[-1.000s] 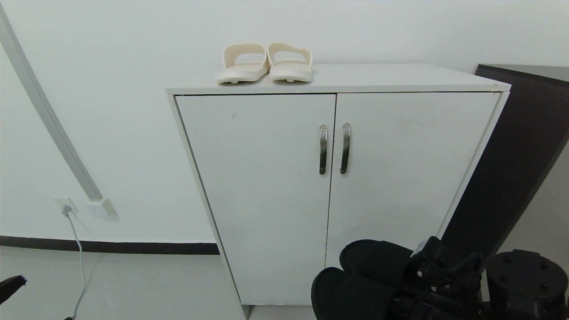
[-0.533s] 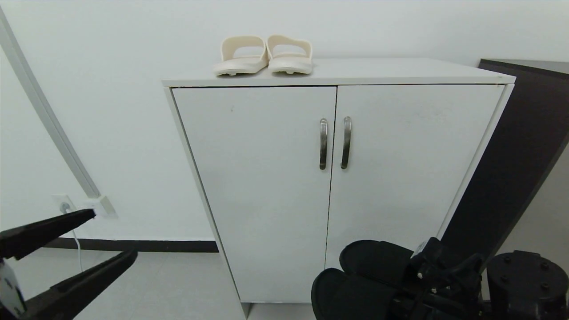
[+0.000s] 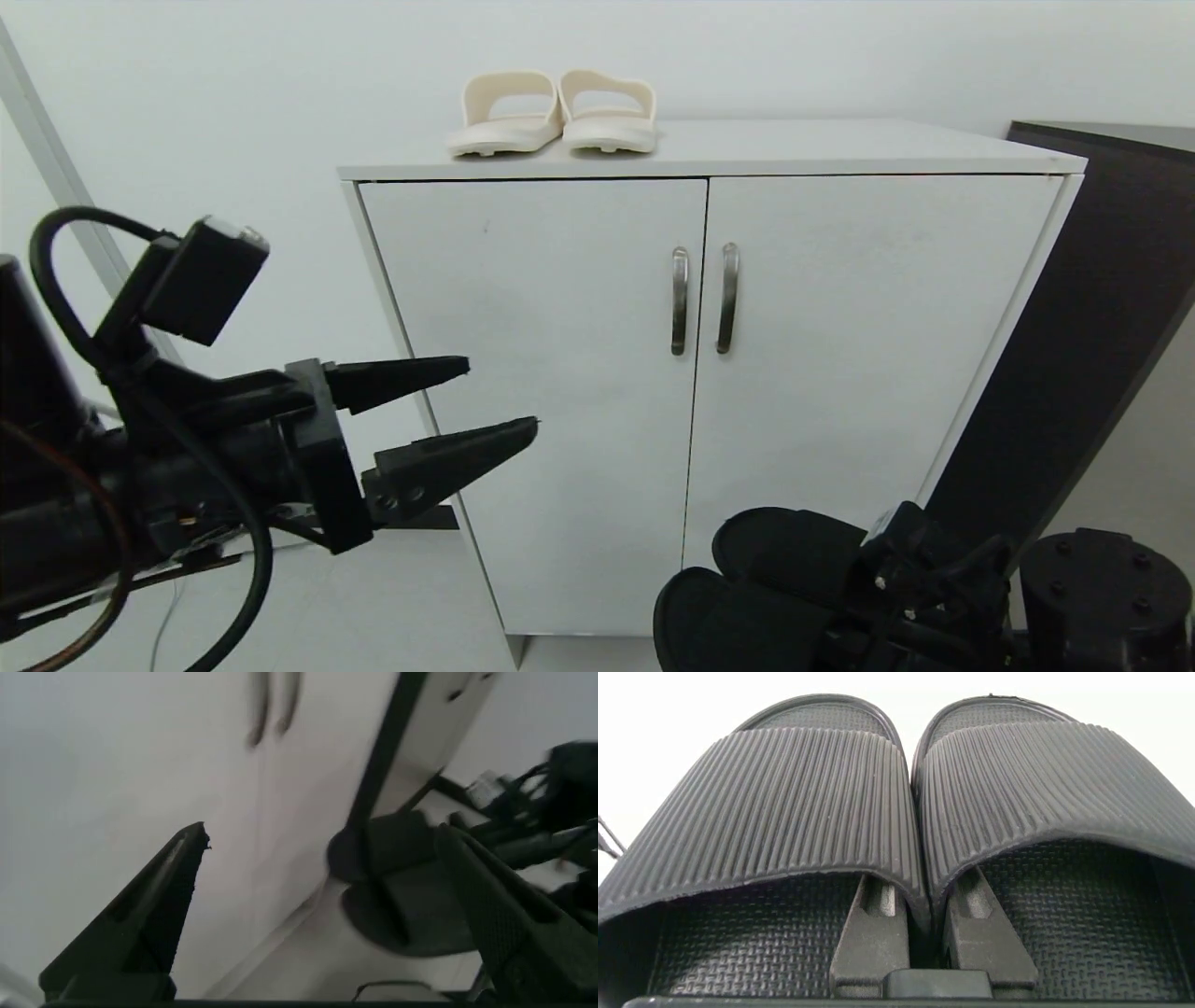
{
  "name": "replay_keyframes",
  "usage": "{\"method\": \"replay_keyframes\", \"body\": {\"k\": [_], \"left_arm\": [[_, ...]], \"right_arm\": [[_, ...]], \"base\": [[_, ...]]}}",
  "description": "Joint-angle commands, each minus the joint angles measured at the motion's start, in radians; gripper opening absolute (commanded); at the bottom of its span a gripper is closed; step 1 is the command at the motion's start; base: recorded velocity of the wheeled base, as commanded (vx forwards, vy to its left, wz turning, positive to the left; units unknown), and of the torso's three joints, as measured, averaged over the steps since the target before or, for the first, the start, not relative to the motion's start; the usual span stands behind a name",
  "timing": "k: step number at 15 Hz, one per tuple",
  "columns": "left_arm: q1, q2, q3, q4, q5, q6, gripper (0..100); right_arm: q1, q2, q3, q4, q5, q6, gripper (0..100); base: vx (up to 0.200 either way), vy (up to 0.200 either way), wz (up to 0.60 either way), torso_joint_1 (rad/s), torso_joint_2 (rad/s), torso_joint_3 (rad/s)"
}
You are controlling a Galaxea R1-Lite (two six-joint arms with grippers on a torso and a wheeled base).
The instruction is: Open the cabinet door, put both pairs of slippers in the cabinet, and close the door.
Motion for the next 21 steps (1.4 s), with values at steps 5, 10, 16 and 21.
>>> {"method": "replay_keyframes", "body": {"k": [5,10,16,21], "left_arm": [[-0.218,0.221,-0.239,-0.013,0.062,-0.106,100],[-0.227,0.356,-0.377,-0.005,-0.056,-0.195,100],[-0.204,0.533,-0.553,-0.011,-0.137,-0.284,100],[-0.194,0.563,-0.611,-0.010,-0.047,-0.284,100]], "right_arm": [[0.021,-0.001,0.000,0.000,0.001,-0.001,0],[0.023,0.002,0.027,0.000,0.002,-0.013,0],[0.023,0.015,0.031,0.000,0.002,-0.018,0],[0.023,0.030,0.032,-0.002,0.002,-0.019,0]], "base": [[0.000,0.000,0.00,0.000,0.00,0.000],[0.000,0.000,0.00,0.000,0.00,0.000],[0.000,0.000,0.00,0.000,0.00,0.000],[0.000,0.000,0.00,0.000,0.00,0.000]]}}
